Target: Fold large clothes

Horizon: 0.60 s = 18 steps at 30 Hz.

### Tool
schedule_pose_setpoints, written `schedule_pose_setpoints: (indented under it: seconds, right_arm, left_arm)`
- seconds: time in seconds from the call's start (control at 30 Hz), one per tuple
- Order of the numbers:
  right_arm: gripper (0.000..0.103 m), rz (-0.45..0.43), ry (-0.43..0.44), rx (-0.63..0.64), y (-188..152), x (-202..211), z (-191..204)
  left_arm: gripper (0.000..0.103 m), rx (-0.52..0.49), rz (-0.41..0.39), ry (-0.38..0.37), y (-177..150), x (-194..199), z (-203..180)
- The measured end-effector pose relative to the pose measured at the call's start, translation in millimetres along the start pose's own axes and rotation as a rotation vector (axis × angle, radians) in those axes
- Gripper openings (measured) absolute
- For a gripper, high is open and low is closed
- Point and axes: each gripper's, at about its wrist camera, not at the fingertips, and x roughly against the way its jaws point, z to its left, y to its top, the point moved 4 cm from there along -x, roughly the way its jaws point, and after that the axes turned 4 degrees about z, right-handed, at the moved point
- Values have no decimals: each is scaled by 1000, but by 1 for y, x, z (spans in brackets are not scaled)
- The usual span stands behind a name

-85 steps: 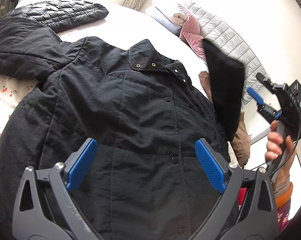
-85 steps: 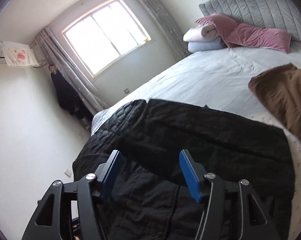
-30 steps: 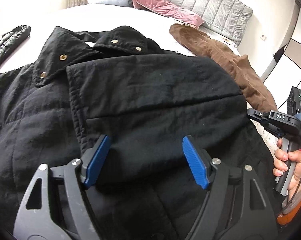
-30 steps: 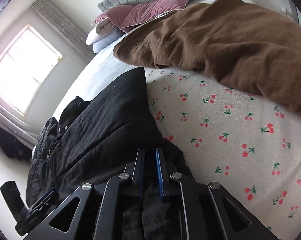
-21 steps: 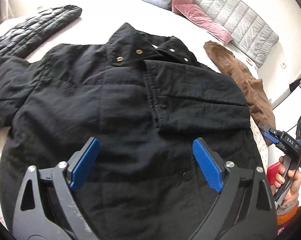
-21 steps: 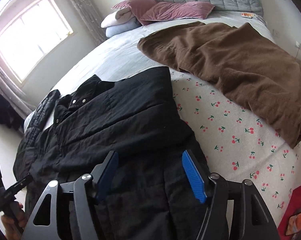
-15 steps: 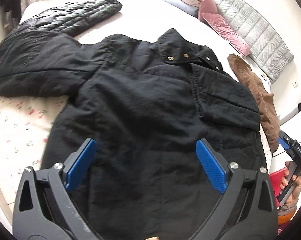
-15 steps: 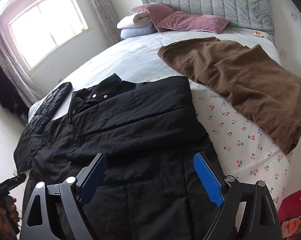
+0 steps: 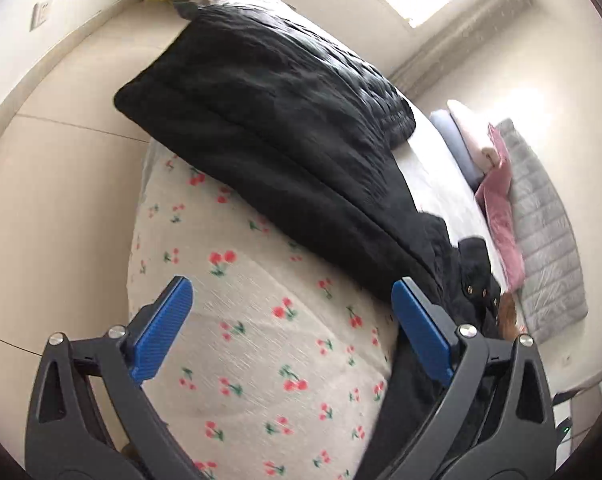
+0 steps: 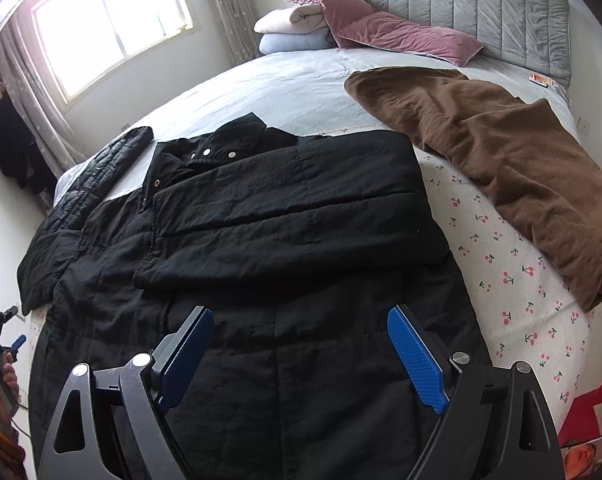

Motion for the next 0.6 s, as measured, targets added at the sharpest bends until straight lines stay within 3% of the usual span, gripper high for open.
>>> schedule_pose_setpoints:
  seconds: [0.23, 0.4, 0.53, 0.6]
  right_arm:
    - [90, 25, -1, 16, -4, -9, 11]
    - [90, 58, -10, 52, -9, -19, 23]
    - [90, 66, -3, 61, -11, -23, 29]
    - [90, 70, -9, 68, -12, -25, 31]
  left_arm:
    - [99, 268, -91, -158, 36, -14, 65]
    - [91, 309, -125, -171, 53, -29, 83]
    - [75, 316, -134, -166, 62, -41, 87]
    - [47, 328, -135, -146, 70, -48, 89]
